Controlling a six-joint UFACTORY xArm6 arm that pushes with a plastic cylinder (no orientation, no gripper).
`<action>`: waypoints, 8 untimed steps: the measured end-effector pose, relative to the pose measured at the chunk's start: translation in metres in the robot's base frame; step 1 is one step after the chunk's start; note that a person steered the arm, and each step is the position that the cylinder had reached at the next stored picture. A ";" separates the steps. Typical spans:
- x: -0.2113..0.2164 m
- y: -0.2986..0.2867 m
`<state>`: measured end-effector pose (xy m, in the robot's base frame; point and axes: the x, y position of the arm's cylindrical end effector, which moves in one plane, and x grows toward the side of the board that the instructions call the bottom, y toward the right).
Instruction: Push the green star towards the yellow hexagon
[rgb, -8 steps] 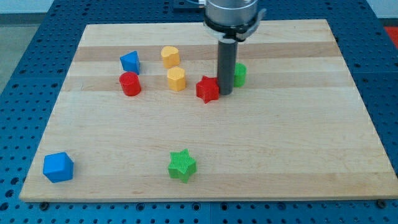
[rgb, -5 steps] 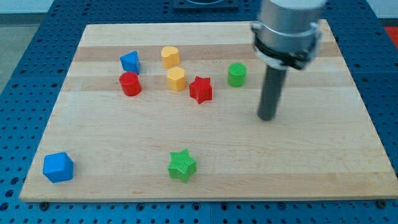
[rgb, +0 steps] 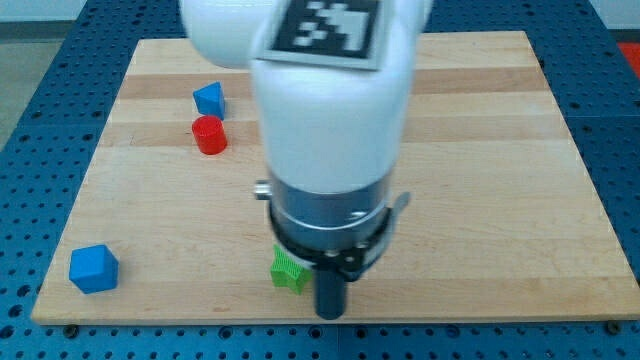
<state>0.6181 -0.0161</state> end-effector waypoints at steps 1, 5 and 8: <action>-0.004 -0.011; -0.023 -0.022; -0.031 -0.065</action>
<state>0.5873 -0.0806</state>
